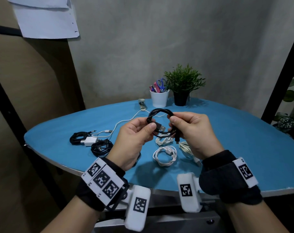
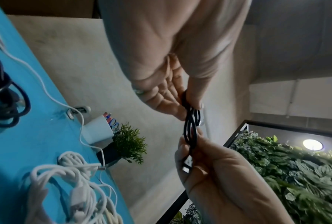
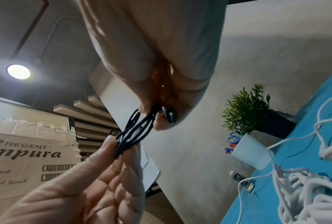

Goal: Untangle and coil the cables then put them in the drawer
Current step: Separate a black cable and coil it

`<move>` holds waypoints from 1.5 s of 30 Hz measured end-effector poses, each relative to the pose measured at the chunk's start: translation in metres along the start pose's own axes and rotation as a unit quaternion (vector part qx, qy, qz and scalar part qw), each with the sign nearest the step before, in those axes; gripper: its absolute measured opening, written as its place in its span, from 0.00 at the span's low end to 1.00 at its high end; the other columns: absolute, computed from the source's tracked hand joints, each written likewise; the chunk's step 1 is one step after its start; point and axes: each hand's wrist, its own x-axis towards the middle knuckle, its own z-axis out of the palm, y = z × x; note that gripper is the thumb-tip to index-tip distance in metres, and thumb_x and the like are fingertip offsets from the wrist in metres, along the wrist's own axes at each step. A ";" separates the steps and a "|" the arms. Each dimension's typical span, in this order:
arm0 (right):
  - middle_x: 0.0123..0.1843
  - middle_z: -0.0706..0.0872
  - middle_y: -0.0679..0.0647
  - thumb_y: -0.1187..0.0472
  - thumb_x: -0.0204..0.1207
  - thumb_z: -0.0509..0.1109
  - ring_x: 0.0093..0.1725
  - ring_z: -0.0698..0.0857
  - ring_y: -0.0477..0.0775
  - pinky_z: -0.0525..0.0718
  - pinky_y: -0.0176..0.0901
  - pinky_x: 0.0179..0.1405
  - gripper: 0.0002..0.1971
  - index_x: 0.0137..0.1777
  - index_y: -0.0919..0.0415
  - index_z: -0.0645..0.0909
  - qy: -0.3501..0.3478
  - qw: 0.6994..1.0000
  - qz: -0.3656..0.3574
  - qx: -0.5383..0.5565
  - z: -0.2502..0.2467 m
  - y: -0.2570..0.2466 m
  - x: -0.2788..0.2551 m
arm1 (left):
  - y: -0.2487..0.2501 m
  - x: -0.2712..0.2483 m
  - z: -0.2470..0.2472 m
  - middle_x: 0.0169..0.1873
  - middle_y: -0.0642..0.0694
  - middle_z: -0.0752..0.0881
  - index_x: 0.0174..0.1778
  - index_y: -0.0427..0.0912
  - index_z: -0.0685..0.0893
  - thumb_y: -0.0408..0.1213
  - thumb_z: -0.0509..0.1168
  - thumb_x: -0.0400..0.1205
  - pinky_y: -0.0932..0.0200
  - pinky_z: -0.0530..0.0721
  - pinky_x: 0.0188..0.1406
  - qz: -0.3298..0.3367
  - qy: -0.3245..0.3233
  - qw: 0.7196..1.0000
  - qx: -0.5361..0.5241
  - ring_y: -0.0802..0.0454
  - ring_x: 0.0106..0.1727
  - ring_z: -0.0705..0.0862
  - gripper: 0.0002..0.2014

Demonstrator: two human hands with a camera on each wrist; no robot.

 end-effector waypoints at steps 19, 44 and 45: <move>0.27 0.81 0.52 0.69 0.79 0.64 0.21 0.78 0.45 0.77 0.34 0.22 0.07 0.44 0.64 0.84 -0.024 0.988 0.082 0.127 -0.005 0.004 0.005 | 0.000 -0.006 -0.002 0.35 0.60 0.89 0.47 0.44 0.83 0.27 0.68 0.76 0.70 0.81 0.43 0.155 -0.085 0.973 0.148 0.65 0.37 0.84 0.08; 0.24 0.80 0.50 0.67 0.80 0.64 0.21 0.76 0.44 0.74 0.33 0.21 0.08 0.43 0.63 0.84 -0.013 0.993 0.077 0.092 -0.001 0.012 0.009 | -0.007 0.000 0.007 0.37 0.46 0.84 0.45 0.40 0.80 0.24 0.58 0.82 0.67 0.80 0.39 0.001 -0.048 0.999 -0.021 0.59 0.35 0.82 0.08; 0.23 0.80 0.50 0.67 0.80 0.64 0.21 0.76 0.44 0.75 0.33 0.22 0.08 0.43 0.64 0.84 -0.012 0.991 0.084 0.108 -0.001 0.012 0.009 | -0.008 -0.001 0.007 0.36 0.48 0.84 0.45 0.40 0.80 0.23 0.59 0.82 0.68 0.81 0.40 0.007 -0.058 0.998 -0.005 0.59 0.36 0.83 0.08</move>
